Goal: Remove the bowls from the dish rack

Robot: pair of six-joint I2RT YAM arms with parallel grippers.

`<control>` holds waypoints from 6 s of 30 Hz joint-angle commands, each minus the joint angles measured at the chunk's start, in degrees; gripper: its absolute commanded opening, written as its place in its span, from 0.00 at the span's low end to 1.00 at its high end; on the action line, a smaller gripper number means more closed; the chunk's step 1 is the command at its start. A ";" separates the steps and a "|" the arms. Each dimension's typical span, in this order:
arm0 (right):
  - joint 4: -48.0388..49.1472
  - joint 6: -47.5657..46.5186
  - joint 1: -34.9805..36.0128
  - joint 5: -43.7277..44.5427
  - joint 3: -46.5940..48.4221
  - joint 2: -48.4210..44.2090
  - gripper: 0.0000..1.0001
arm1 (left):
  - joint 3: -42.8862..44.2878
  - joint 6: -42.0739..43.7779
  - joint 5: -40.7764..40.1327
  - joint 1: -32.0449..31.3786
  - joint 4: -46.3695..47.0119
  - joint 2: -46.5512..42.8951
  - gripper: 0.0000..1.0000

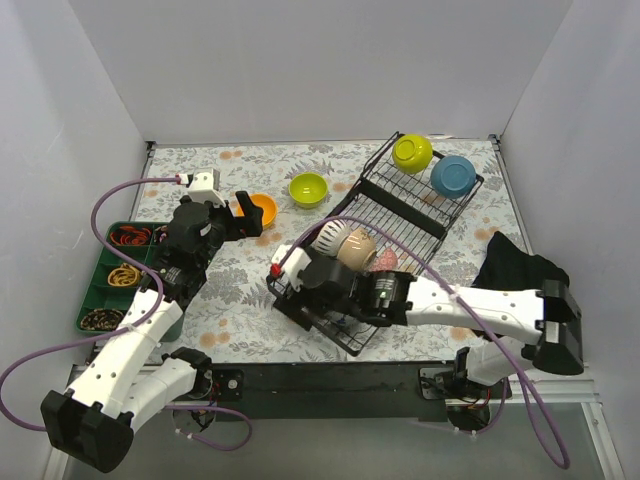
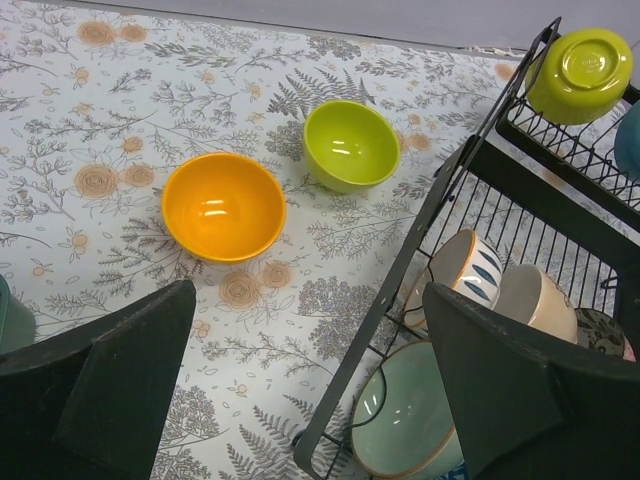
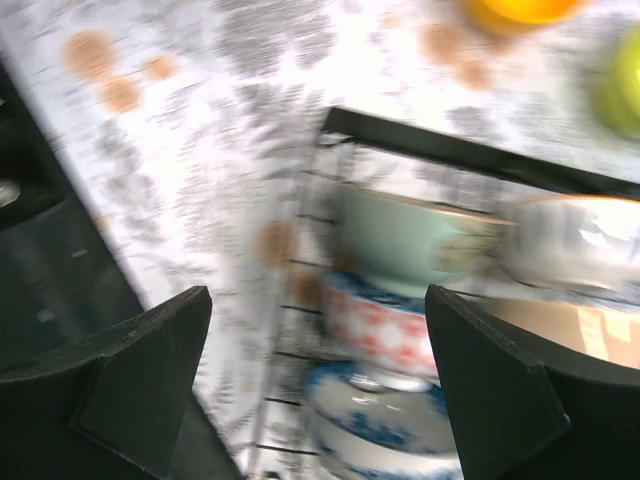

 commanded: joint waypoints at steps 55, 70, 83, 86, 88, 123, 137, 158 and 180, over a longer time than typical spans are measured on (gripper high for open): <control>24.56 -9.44 -90.30 -53.06 9.81 24.23 0.96 | -0.81 1.89 7.37 0.14 1.52 1.16 0.98; 24.56 -7.86 -88.90 -57.12 6.65 19.58 0.64 | -0.81 1.81 8.16 0.14 1.52 0.90 0.98; 26.23 -6.02 -86.70 -50.96 3.74 15.27 0.33 | -0.99 1.63 8.16 0.14 1.52 0.90 0.98; 26.76 -5.32 -86.53 -49.64 3.22 14.04 0.31 | -1.08 1.72 8.16 0.05 1.52 0.81 0.98; 27.02 -5.14 -86.18 -48.59 3.13 12.64 0.30 | -1.08 1.63 8.16 0.14 1.52 0.98 0.98; 31.15 -40.62 -55.78 -0.17 -6.54 -5.64 0.23 | -0.99 0.75 9.92 0.05 1.44 3.27 0.98; 44.77 -59.61 -29.69 21.62 -18.93 -12.50 0.23 | -0.73 -0.30 9.13 0.31 1.00 4.32 0.98; 114.46 -109.72 -2.42 36.75 -35.64 5.85 0.16 | 13.41 -8.47 23.36 0.40 -4.27 14.87 0.98; 116.23 -113.95 1.63 34.03 -30.45 14.30 0.17 | 26.61 -14.01 37.07 -2.85 -15.17 31.92 0.86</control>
